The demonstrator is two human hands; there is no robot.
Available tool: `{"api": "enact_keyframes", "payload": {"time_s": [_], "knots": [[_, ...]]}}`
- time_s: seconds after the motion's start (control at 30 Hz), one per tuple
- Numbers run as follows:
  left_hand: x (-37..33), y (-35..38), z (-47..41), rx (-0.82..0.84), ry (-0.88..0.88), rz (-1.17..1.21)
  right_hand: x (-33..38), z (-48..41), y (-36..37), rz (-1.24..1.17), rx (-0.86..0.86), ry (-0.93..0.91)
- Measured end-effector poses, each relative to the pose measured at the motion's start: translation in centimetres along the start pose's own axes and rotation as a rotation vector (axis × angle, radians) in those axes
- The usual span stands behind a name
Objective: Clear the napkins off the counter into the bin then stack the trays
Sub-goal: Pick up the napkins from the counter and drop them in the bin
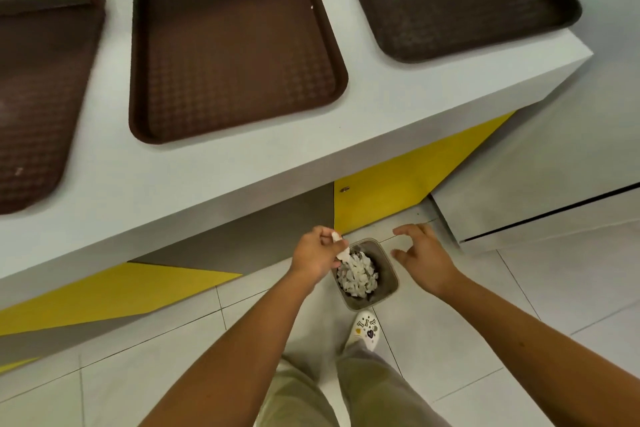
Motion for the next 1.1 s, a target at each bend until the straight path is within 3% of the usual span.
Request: {"api": "enact_keyframes", "payload": {"time_s": [0.37,0.73,0.87,1.1], "knots": [[2.1,3.4,-1.2,0.105,-0.268,0.013,0.9,0.7,-2.9,-0.076,-0.057,-0.036],[-3.4,-0.9,3.8,0.094,0.054,-0.099,7.1,1.7,-3.3,-0.066,0.018,-0.276],[-5.3,-5.6,6.7,0.065,0.127,-0.114,11.8,2.8,-3.3,-0.081,0.025,-0.359],[-6.2,-17.8,11.1,-0.148,0.322,-0.084,23.6,4.6,-0.6,-0.088,0.012,-0.595]]}}
Point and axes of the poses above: each hand's wrist, its own z-axis away from the middle knuckle, its own y-axis out of the palm, x = y × z, the point moved 2 cm from there along -z, towards the middle knuckle, and after that the axes turned 5 degrees about -x, right-handed, at the moved point
